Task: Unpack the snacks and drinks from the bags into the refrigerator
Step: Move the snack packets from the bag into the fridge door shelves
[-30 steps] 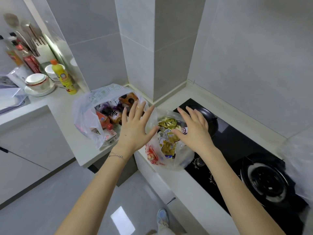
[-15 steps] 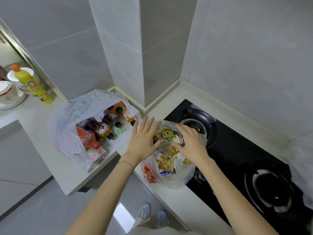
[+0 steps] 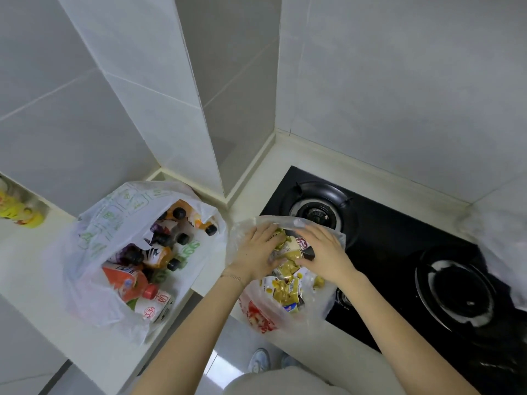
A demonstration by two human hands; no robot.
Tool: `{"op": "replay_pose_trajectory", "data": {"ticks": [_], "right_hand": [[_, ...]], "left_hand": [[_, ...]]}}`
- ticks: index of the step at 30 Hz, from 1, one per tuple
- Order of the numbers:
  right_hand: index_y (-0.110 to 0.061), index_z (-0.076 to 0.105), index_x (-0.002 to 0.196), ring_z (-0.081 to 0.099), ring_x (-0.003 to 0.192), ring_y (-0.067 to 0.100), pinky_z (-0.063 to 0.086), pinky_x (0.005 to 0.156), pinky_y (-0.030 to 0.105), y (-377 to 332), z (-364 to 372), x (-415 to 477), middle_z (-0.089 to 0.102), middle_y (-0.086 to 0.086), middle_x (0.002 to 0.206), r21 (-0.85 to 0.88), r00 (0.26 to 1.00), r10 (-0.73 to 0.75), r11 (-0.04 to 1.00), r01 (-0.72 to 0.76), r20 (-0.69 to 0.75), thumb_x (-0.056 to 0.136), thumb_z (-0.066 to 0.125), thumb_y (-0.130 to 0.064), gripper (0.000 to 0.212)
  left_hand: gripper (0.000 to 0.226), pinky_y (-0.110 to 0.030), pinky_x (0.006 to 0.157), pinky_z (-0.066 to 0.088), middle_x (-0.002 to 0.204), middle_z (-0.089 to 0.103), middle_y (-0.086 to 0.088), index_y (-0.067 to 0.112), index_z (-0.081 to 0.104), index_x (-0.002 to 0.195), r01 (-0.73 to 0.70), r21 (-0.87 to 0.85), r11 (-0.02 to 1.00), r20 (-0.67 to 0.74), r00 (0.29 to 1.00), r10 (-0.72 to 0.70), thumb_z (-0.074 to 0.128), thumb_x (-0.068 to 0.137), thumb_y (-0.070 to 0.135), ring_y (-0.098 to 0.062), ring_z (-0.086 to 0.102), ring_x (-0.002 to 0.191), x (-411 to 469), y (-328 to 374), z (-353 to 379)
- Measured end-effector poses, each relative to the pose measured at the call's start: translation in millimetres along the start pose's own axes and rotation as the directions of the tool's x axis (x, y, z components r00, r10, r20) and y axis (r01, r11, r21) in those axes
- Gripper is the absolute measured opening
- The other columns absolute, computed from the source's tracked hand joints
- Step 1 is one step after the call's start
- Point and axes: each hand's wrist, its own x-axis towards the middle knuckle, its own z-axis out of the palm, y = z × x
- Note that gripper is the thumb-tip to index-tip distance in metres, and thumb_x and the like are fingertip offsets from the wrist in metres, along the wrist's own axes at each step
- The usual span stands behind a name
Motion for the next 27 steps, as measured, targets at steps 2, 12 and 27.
{"op": "replay_pose_trajectory", "data": {"ticks": [2, 12, 27], "right_hand": [[-0.030, 0.027, 0.150, 0.015, 0.146, 0.017, 0.014, 0.119, 0.039, 5, 4, -1, 0.023, -0.005, 0.156, -0.037, 0.999, 0.033, 0.999, -0.032, 0.033, 0.085, 0.064, -0.048, 0.077], [-0.030, 0.021, 0.152, 0.004, 0.148, 0.021, -0.001, 0.120, 0.039, 4, 6, -1, 0.014, -0.001, 0.159, -0.115, 0.994, 0.090, 0.990, -0.083, 0.061, 0.086, 0.061, -0.052, 0.080], [-0.026, 0.042, 0.144, 0.034, 0.137, 0.011, 0.029, 0.114, 0.034, -16, -3, 5, 0.042, -0.008, 0.146, 0.304, 0.992, 0.099, 0.950, -0.070, -0.082, 0.082, 0.068, -0.049, 0.071]], "left_hand": [[0.053, -0.040, 0.119, -0.004, 0.161, 0.014, -0.002, 0.028, 0.038, 0.144, 0.027, 0.021, 0.999, 0.030, 0.999, -0.028, 0.049, 0.096, 0.049, -0.022, 0.005, 0.149, 6, -4, 5], [0.078, -0.046, 0.119, -0.003, 0.162, 0.003, -0.006, 0.030, 0.013, 0.153, 0.112, 0.220, 0.969, 0.087, 0.987, -0.134, 0.058, 0.092, 0.013, -0.029, -0.003, 0.150, 39, -12, 19], [0.062, -0.045, 0.101, 0.043, 0.127, 0.056, 0.003, 0.023, 0.049, 0.128, -0.059, -0.329, 0.943, -0.341, 0.938, -0.060, 0.077, 0.073, 0.014, -0.021, 0.051, 0.120, 24, -16, 7]]}}
